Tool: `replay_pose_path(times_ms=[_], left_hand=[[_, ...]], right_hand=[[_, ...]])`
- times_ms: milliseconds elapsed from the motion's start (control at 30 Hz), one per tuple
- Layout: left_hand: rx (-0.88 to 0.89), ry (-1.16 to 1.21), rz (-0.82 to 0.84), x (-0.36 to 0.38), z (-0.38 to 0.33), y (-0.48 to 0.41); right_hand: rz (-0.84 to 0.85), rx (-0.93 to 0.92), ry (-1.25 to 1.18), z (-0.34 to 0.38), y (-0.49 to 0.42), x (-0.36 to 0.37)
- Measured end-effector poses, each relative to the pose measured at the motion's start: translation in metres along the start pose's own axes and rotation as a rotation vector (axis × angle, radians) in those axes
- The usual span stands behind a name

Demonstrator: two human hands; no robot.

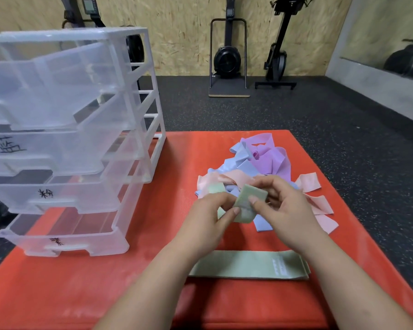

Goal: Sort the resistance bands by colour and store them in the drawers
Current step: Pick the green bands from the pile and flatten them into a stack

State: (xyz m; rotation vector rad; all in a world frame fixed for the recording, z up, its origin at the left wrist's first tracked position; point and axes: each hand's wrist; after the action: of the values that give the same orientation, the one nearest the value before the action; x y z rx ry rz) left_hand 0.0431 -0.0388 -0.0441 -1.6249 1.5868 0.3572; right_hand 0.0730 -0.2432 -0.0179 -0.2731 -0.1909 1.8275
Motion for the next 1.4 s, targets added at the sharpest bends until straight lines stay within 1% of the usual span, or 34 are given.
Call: replay_pose_path(times_ms=[67,133,233,367,433,500,567,633,767,867,967,1067,1200,1333,1400], left_hand=[[0.028,0.006,0.023,-0.001,-0.002,0.0],[0.009,0.025,0.065,0.0,-0.002,0.001],[-0.015,-0.04,0.095,0.002,0.009,0.001],[-0.031,-0.198,0.067,-0.006,0.026,-0.003],[-0.059,-0.247,0.03,-0.013,0.033,-0.005],[-0.1,-0.247,0.003,-0.022,0.04,-0.005],[-0.131,-0.257,-0.013,-0.029,0.045,-0.004],[-0.153,-0.265,-0.027,-0.035,0.048,-0.002],[-0.257,-0.165,-0.051,-0.047,0.048,0.002],[-0.347,0.018,-0.051,-0.055,0.048,0.011],[-0.396,0.173,-0.071,-0.063,0.046,0.022],[-0.431,0.246,-0.142,-0.068,0.041,0.034],[-0.456,0.24,-0.204,-0.072,0.043,0.051],[-0.466,0.086,-0.228,-0.072,0.046,0.068],[-0.474,0.046,-0.221,-0.071,0.044,0.075]], right_hand=[[0.046,-0.011,0.172,0.002,0.003,-0.001],[0.014,-0.051,0.253,0.004,0.003,-0.002],[-0.049,-0.102,0.121,0.011,0.001,0.0],[-0.225,-0.101,-0.057,0.015,-0.003,-0.011],[-0.34,-0.081,-0.131,0.01,-0.005,-0.024],[-0.442,-0.055,-0.179,0.004,-0.006,-0.037],[-0.514,-0.009,-0.229,0.0,-0.006,-0.047],[-0.551,0.062,-0.29,-0.004,-0.005,-0.054],[-0.535,0.199,-0.332,-0.015,0.0,-0.059],[-0.531,0.267,-0.329,-0.02,0.007,-0.061],[-0.491,0.302,-0.256,-0.021,0.016,-0.065],[-0.44,0.322,-0.145,-0.019,0.029,-0.069],[-0.408,0.313,-0.083,-0.017,0.045,-0.07],[-0.34,0.346,-0.072,-0.01,0.061,-0.07],[-0.311,0.36,-0.053,-0.007,0.069,-0.069]])
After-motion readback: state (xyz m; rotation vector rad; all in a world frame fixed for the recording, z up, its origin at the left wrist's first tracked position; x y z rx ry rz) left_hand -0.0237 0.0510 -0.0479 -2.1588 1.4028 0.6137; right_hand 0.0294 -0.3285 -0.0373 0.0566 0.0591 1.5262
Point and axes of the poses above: each hand's wrist, its own y-axis away from the middle knuckle, its own x-axis out of the palm, z = x × y, and after that the axes turned 11 degrees about -y, right-handed
